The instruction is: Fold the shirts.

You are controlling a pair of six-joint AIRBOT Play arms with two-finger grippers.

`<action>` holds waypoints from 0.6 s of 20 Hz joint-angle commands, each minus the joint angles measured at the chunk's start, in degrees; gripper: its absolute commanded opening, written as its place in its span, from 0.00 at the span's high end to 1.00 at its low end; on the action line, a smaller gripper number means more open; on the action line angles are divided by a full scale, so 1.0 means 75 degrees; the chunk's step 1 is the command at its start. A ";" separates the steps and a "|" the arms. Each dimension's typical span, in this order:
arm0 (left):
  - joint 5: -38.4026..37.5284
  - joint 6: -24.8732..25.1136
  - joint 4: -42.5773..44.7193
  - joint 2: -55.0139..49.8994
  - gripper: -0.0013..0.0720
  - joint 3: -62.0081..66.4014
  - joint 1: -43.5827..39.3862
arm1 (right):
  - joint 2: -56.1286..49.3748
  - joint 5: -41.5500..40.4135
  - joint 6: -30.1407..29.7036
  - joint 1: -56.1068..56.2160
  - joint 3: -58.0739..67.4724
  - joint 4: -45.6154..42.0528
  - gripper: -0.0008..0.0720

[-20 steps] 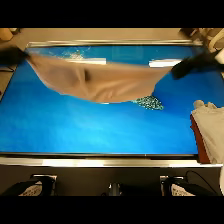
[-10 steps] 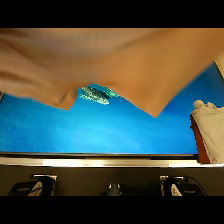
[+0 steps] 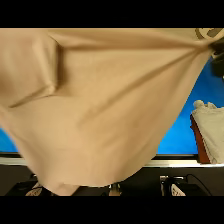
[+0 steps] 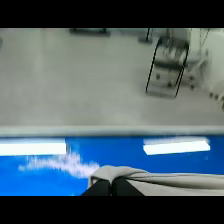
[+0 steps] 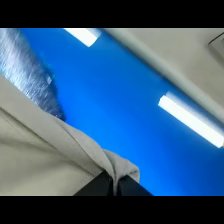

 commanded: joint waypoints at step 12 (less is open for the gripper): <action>0.3010 0.1107 -0.1145 -0.5444 0.94 -0.2926 -0.0452 | -0.5094 -0.3716 0.0898 0.0000 -0.0970 0.0516 0.97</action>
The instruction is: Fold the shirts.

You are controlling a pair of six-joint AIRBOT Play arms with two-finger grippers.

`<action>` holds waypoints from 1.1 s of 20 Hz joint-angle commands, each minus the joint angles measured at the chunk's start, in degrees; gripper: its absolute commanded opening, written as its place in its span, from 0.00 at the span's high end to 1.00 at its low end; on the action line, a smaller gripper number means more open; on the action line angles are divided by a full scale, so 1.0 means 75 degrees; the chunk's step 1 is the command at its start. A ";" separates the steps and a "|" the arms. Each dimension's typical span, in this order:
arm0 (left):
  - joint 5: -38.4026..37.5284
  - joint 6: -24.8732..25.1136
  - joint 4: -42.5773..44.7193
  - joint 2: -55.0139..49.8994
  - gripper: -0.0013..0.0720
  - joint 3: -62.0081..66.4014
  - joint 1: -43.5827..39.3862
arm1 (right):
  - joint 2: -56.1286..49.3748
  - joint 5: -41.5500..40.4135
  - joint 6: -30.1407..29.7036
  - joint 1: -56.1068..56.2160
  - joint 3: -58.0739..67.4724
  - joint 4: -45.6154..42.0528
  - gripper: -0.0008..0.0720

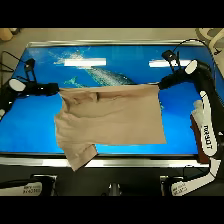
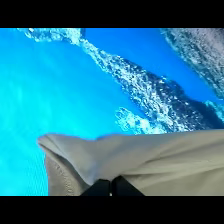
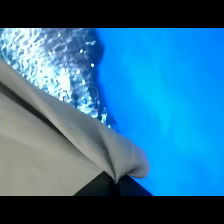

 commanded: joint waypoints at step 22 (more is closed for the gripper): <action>-0.4715 -0.0012 0.0501 -0.1763 0.95 0.0775 0.0373 | -0.1008 0.3809 0.1000 0.0000 -0.0160 -0.0449 0.97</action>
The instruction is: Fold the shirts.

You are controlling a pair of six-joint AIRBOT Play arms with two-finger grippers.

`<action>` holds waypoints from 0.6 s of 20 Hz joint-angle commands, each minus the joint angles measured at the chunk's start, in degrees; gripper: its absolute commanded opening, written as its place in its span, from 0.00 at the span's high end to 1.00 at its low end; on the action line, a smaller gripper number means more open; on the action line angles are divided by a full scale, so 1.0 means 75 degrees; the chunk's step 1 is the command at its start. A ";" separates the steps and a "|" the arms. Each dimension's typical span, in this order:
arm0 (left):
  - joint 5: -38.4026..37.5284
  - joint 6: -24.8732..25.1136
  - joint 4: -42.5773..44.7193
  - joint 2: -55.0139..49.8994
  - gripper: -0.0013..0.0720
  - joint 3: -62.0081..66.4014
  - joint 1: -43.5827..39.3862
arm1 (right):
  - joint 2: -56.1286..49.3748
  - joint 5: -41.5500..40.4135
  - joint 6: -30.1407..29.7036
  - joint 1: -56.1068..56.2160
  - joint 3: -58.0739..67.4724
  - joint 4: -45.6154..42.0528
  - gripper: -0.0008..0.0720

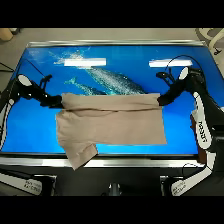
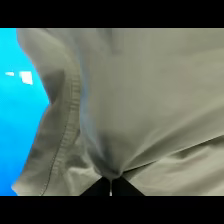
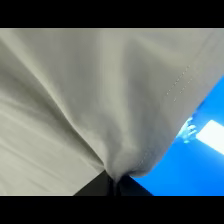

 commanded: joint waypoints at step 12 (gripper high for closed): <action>-0.0889 -0.0624 0.0146 0.1990 0.18 -0.2390 0.0667 | 0.0758 0.2320 0.0032 -0.0603 -0.0251 -0.0440 0.29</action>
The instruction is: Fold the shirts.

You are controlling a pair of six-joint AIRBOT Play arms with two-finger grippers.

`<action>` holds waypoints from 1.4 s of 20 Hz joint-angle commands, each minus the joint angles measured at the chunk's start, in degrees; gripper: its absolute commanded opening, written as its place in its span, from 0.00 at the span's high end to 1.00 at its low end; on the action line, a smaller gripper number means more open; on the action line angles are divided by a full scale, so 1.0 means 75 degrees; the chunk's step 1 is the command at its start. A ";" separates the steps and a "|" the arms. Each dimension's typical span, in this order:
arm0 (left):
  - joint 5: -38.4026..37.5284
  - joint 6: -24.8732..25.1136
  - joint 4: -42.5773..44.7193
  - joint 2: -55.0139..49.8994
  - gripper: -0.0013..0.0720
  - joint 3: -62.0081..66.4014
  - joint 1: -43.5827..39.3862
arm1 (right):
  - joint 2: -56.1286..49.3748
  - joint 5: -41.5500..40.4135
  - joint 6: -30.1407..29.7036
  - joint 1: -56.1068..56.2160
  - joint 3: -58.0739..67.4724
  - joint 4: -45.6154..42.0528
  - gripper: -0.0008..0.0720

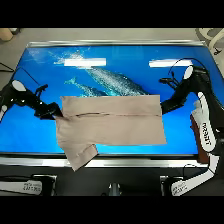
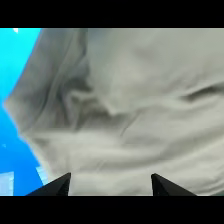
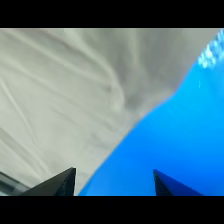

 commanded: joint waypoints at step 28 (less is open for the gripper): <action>0.2232 0.0111 -0.1580 0.3940 0.94 -0.5817 -0.0618 | 0.2235 -0.2192 0.0356 -0.0606 -0.5485 0.1020 0.26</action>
